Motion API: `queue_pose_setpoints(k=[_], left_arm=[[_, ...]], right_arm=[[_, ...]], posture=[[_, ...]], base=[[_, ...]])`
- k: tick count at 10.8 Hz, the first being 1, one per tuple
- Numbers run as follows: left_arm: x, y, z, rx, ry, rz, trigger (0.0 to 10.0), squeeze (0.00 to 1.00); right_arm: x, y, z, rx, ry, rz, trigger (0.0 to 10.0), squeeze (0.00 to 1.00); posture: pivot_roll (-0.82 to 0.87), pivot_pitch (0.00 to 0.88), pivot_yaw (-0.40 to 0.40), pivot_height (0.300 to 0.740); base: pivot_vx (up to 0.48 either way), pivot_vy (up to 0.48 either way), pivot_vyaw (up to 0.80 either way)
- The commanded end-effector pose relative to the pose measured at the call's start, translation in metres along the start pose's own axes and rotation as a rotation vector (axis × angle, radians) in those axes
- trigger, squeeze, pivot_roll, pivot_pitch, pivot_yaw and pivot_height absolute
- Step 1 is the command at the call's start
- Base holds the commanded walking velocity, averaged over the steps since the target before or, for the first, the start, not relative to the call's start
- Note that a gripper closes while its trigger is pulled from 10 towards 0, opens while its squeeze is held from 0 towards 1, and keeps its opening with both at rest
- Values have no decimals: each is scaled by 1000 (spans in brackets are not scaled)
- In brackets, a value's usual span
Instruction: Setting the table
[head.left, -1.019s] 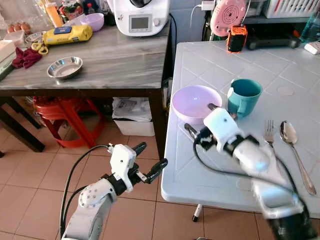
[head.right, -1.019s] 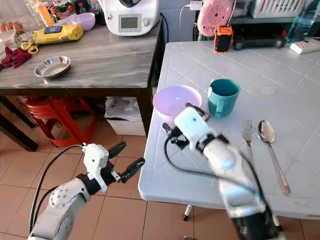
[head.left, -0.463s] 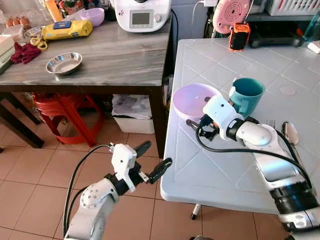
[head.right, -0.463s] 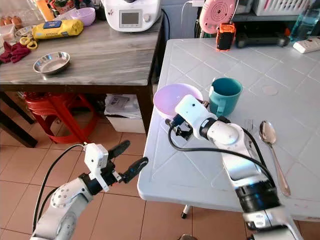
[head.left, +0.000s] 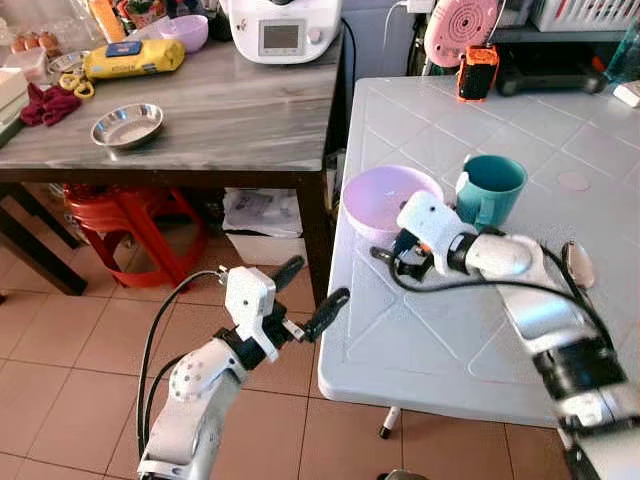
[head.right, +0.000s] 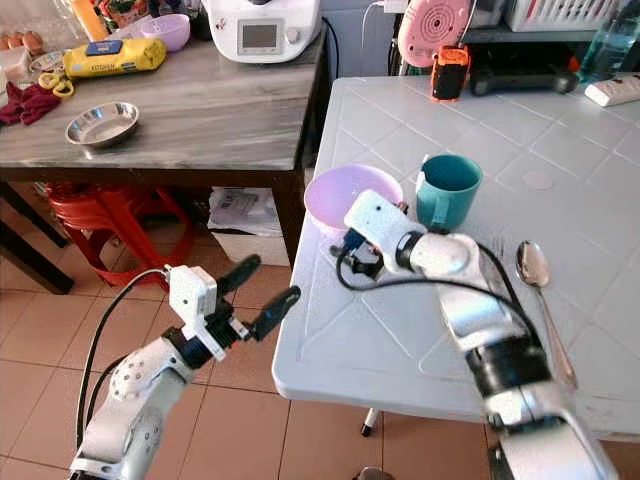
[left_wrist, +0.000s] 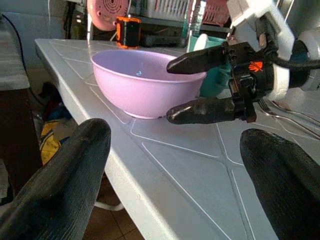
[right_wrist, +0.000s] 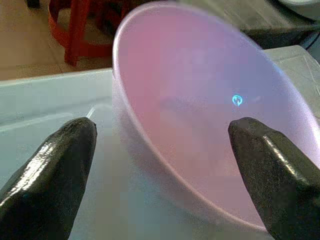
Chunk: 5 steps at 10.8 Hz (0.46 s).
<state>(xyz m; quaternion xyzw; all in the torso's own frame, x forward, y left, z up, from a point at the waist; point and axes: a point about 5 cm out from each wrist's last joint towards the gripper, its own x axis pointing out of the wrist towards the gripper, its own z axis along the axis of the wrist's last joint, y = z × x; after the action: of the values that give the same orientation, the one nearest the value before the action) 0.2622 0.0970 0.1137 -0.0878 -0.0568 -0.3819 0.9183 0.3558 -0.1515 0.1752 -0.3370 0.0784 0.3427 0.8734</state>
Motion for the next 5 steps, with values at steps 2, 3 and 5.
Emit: queue_pose_setpoints(k=[2,3,5], left_arm=[[1,1,6,18,-9,5,10000,0],[1,1,5,17,-8,8,10000,0],[0,1,3,17,6,15,10000,0]], right_arm=[[6,-9,2,-51,16,7,10000,0],[7,-11,0,-51,20,12,980,0],[9,-14,-3,-64,36,41,0,0]], posture=[[-118,115,87,740],[-116,116,87,740],[-110,115,83,740]], base=[[0,0,0],[0,0,0],[0,0,0]])
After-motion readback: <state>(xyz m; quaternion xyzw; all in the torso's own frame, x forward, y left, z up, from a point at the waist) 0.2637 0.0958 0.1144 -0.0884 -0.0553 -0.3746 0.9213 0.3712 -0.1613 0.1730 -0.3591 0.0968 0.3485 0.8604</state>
